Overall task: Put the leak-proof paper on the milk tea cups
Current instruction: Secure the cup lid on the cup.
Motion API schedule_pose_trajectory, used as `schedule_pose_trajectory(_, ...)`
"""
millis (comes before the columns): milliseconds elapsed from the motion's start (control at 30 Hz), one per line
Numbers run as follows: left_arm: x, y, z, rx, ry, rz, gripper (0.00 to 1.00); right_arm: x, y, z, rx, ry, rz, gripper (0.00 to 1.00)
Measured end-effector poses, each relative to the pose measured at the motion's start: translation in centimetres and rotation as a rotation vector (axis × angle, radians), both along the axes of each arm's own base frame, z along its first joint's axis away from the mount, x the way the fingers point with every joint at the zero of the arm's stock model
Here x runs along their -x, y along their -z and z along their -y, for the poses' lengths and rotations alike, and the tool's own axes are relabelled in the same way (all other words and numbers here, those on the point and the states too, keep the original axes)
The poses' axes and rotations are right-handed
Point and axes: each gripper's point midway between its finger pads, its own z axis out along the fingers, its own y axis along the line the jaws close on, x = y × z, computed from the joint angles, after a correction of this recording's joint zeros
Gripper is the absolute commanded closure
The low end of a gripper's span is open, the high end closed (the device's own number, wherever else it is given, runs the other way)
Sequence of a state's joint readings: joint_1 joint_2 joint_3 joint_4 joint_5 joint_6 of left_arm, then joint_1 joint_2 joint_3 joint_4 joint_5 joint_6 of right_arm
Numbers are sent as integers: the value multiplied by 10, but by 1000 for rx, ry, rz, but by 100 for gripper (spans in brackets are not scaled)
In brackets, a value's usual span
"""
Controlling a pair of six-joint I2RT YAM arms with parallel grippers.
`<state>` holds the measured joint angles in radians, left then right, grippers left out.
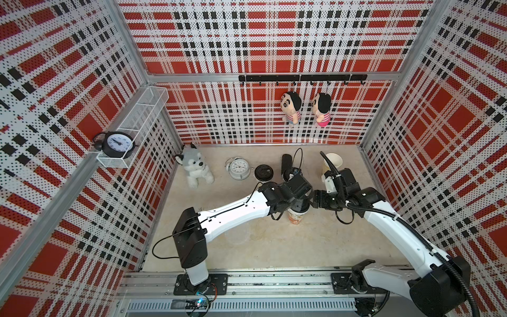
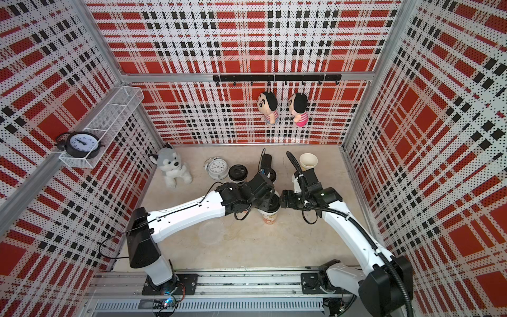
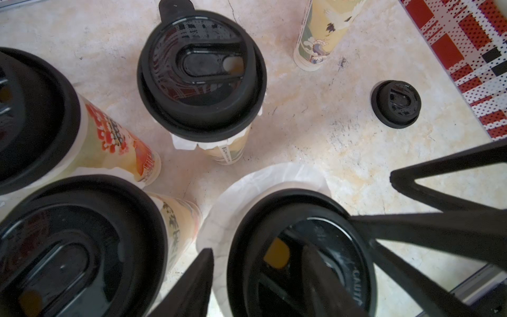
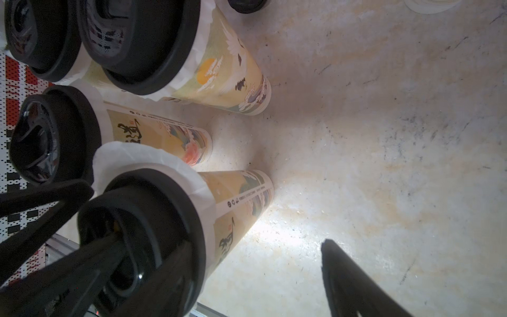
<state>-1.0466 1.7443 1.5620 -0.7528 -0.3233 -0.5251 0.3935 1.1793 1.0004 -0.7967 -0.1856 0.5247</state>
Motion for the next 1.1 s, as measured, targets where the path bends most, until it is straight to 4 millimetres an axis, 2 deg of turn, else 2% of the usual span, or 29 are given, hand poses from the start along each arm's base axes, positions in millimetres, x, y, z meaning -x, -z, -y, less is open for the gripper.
schedule_pose_trajectory(133, 2, 1, 0, 10, -5, 0, 45, 1, 7, -1, 13, -2, 4, 23)
schedule_pose_trajectory(400, 4, 2, -4, 24, -18, 3, 45, 0, 9, -7, 4, -1, 37, 23)
schedule_pose_trajectory(833, 9, 3, -4, 58, -26, 7, 45, 1, 14, -4, 15, 9, 39, 22)
schedule_pose_trajectory(1100, 9, 4, -3, 72, -27, 10, 45, 2, -2, -2, 40, 16, 41, 18)
